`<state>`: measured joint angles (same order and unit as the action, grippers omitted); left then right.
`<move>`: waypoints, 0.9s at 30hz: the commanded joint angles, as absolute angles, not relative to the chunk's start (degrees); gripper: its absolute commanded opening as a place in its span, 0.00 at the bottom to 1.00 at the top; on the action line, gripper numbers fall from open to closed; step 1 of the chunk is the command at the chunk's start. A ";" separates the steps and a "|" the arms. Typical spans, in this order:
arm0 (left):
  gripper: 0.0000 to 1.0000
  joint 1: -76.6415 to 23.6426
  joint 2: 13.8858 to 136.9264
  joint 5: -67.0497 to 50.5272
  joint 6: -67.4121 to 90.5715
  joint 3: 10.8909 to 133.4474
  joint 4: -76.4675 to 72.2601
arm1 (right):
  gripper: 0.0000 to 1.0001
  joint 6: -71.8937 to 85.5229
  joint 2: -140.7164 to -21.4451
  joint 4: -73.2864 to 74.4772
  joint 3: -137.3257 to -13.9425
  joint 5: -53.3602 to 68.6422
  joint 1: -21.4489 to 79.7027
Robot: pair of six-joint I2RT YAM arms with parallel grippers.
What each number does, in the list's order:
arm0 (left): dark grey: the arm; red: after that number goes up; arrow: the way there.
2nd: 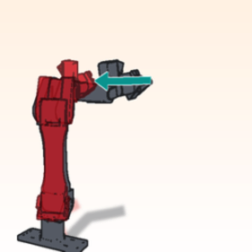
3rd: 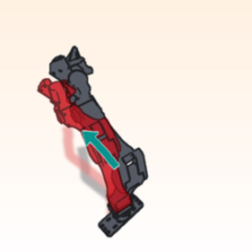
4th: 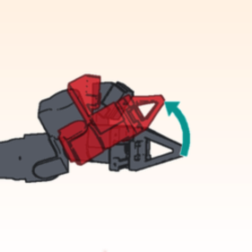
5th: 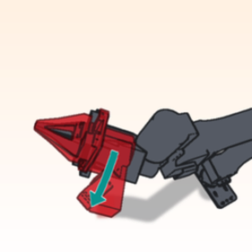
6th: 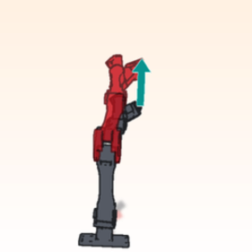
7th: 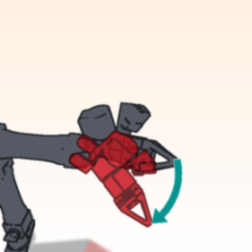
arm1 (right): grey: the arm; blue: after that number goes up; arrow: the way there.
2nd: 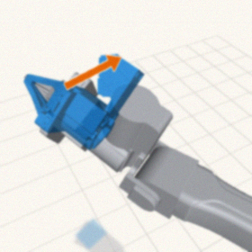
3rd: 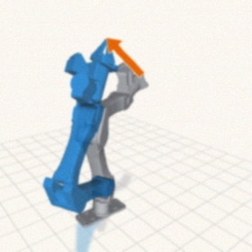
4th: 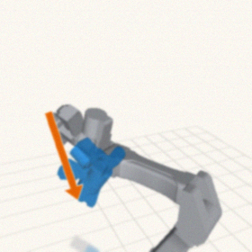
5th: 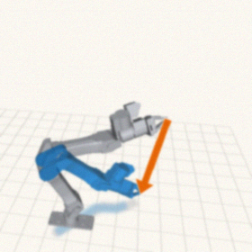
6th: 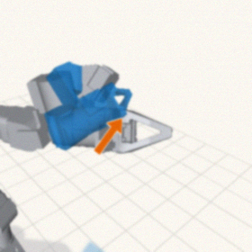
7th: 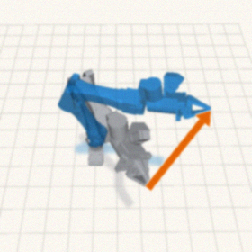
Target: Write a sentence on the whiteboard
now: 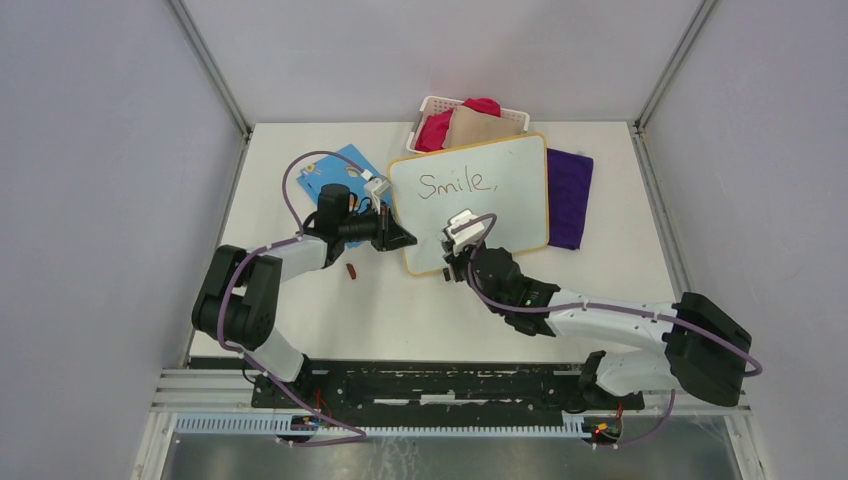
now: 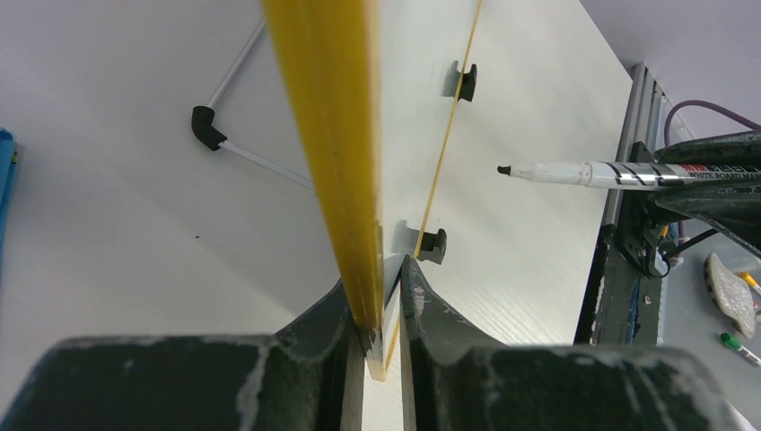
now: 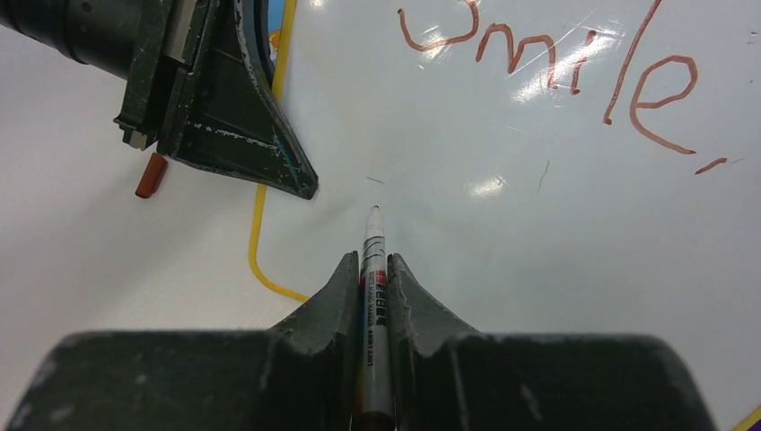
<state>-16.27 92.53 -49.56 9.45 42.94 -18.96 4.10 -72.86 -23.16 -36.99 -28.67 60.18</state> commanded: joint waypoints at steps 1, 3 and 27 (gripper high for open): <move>0.02 -17.67 94.33 -43.16 2.64 42.80 -12.83 | 0.00 3.17 -74.54 -26.44 -40.31 -32.07 60.35; 0.02 -17.67 94.31 -43.19 2.64 42.80 -12.83 | 0.00 3.16 -75.29 -26.45 -40.81 -32.08 60.40; 0.02 -17.84 93.91 -42.88 2.46 42.89 -12.66 | 0.00 2.71 -80.57 -26.63 -43.93 -33.32 59.64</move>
